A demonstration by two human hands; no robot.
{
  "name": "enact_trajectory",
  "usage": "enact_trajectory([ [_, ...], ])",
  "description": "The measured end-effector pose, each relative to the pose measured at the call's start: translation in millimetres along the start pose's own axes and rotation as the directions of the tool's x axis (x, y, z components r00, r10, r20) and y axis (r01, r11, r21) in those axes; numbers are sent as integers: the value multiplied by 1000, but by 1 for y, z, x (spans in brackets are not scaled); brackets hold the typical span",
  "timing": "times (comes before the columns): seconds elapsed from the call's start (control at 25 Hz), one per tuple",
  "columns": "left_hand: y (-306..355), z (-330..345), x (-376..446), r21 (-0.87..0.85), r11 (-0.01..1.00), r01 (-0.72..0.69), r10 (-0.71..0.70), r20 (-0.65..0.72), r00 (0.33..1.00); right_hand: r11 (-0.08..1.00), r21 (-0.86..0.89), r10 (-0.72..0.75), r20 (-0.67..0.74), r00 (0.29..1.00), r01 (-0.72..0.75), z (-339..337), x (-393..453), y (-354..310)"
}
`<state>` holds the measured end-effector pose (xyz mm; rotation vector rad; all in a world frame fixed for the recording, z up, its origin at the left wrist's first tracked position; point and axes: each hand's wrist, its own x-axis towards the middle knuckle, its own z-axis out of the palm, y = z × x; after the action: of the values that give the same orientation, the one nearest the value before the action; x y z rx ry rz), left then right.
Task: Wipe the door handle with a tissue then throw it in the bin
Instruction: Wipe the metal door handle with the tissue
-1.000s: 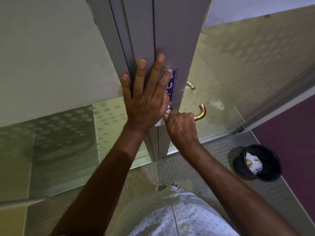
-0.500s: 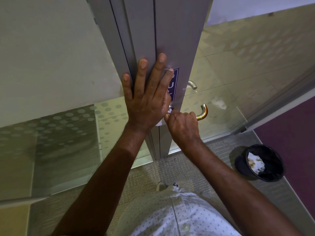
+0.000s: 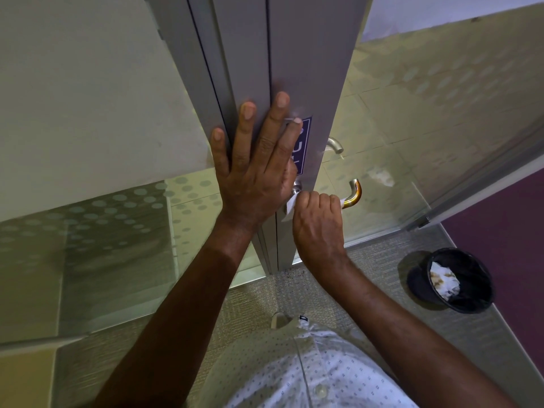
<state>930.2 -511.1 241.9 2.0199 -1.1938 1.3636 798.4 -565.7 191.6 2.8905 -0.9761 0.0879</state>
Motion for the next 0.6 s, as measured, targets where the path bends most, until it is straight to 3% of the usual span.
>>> enact_trajectory([
  [0.28, 5, 0, -7, 24, 1000, -11, 10, 36, 999, 977, -56, -201, 67, 977, 205, -9, 18, 15],
  [0.48, 5, -2, -6, 18, 1000, -10, 9, 51, 999, 999, 34, 1, -19, 1000, 0, -9, 4, -3],
  [0.6, 6, 0, -7, 8, 1000, -4, 4, 40, 999, 997, 0, 79, 59, 995, -79, -11, 8, -13],
])
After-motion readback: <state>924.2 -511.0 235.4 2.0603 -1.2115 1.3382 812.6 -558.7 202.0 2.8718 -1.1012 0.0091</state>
